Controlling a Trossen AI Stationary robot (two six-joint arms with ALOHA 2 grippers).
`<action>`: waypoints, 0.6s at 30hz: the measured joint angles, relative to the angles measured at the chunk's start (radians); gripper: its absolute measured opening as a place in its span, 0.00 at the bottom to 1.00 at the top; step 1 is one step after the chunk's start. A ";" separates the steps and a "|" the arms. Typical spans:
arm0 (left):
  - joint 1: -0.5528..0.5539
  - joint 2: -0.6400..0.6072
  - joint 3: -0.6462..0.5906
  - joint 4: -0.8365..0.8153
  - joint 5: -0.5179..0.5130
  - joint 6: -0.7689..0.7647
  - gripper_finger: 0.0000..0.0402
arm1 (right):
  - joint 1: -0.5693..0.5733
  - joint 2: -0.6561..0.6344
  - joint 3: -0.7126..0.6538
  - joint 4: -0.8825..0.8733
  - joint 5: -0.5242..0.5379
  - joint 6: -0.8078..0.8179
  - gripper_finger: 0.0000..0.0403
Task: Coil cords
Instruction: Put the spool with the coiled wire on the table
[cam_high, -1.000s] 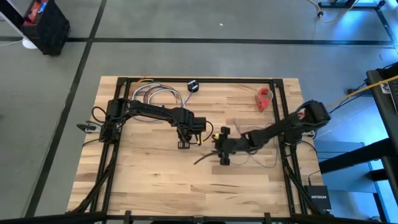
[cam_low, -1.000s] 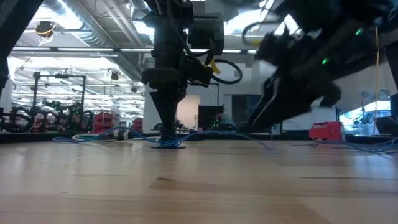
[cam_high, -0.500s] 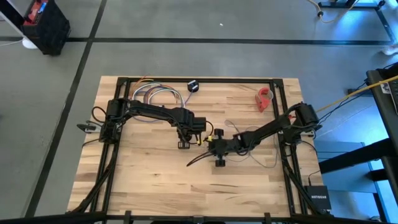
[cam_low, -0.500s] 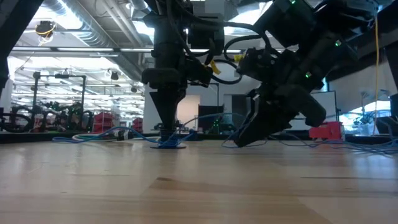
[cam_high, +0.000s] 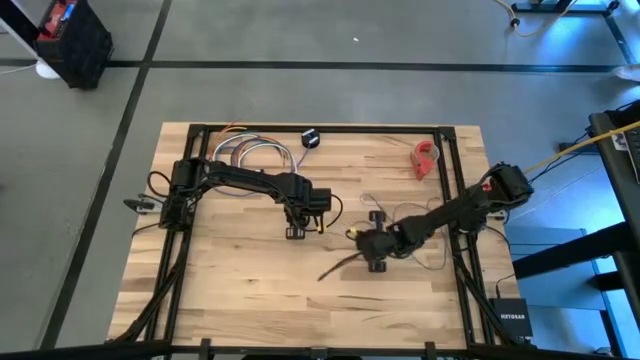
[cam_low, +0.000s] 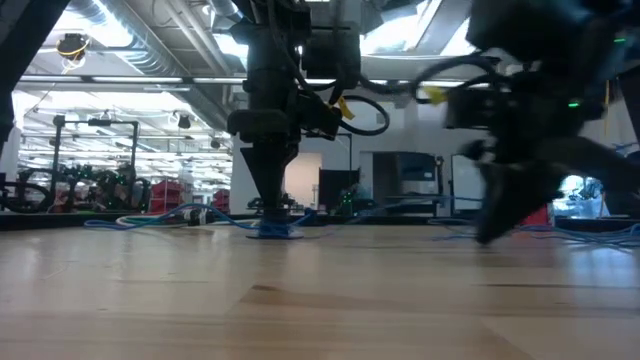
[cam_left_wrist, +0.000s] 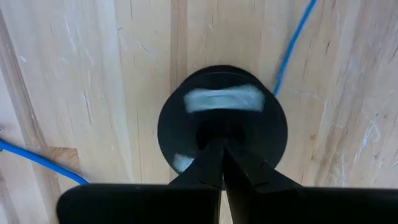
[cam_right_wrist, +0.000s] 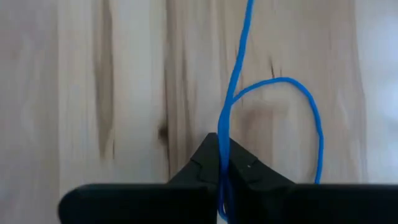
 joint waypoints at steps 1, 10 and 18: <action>0.000 0.000 0.000 0.000 0.000 -0.001 0.01 | 0.017 -0.020 -0.015 -0.026 0.010 0.038 0.01; 0.000 0.000 0.000 -0.006 0.000 -0.003 0.01 | 0.185 -0.264 -0.162 -0.323 0.061 0.440 0.01; 0.000 0.000 0.000 -0.006 0.000 -0.005 0.01 | 0.348 -0.471 -0.198 -0.648 -0.001 0.833 0.00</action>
